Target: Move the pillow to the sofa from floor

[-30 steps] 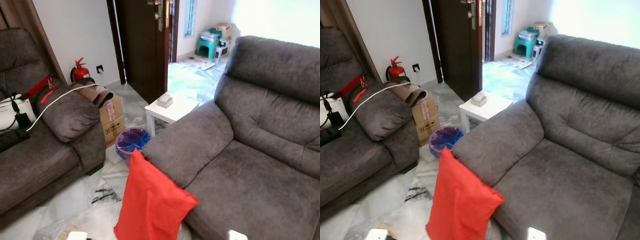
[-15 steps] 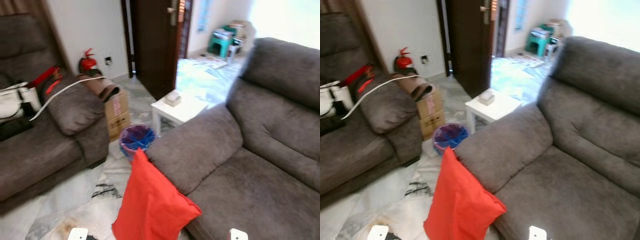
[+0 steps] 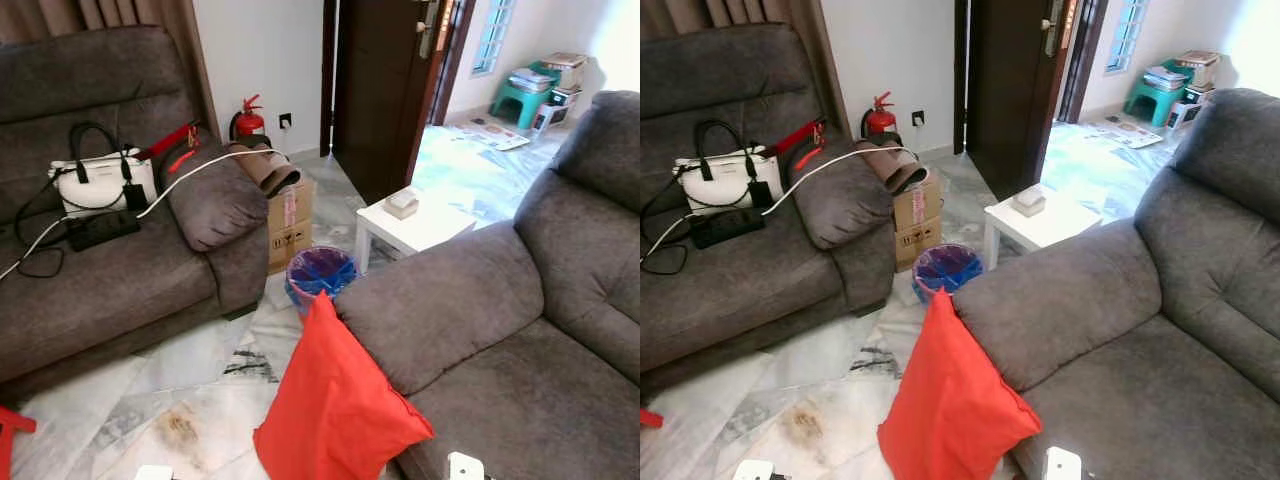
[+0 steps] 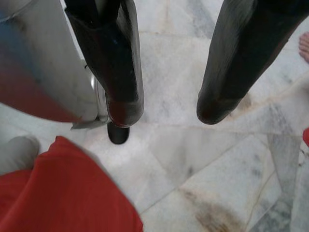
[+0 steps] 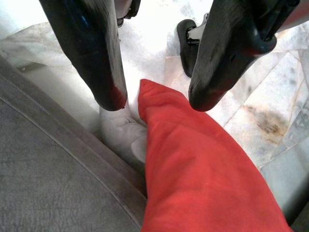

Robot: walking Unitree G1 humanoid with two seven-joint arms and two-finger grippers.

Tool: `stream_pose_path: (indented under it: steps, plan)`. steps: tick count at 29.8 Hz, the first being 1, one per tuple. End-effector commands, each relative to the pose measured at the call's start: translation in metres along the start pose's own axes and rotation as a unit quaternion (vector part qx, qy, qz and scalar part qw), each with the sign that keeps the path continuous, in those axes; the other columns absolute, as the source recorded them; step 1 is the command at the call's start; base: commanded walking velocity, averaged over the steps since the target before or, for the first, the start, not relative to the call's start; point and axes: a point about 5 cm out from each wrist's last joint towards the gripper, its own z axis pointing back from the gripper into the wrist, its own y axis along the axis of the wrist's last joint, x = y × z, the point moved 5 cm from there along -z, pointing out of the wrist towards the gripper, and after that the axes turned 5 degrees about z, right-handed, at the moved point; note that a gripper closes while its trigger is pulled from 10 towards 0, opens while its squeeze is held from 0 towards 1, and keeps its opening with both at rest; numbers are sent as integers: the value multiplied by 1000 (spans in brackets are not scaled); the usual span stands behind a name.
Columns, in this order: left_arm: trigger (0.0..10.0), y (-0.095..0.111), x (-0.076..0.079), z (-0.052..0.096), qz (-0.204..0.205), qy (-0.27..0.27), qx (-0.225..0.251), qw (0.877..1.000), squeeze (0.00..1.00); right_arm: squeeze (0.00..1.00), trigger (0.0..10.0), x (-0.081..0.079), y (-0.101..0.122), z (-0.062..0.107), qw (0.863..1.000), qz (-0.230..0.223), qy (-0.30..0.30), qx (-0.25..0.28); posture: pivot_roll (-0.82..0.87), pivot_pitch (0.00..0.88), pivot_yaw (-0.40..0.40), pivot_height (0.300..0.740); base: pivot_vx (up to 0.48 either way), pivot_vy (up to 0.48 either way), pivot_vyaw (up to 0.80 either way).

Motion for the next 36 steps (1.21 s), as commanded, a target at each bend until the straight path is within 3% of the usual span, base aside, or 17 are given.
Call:
stream_pose_path:
  steps: [1, 19, 36]
  plan:
    - [10000, -4, -2, 1, -11, 1, -8, 1000, 0, 0, 10000, 0, -1, 0, 1000, -4, -2, -3, 110, 41, 19, 740, 0, 0, 0]
    - [10000, 0, -2, 0, -11, -1, -2, 1000, 0, 0, 10000, -1, -2, 0, 1000, 5, 2, -4, 114, 44, 16, 740, 0, -340, 0]
    - [10000, 2, 0, 0, -1, -3, 4, 1000, 0, 0, 10000, -2, -1, 0, 1000, 15, 3, 0, 113, 46, 15, 740, 0, 0, 94]
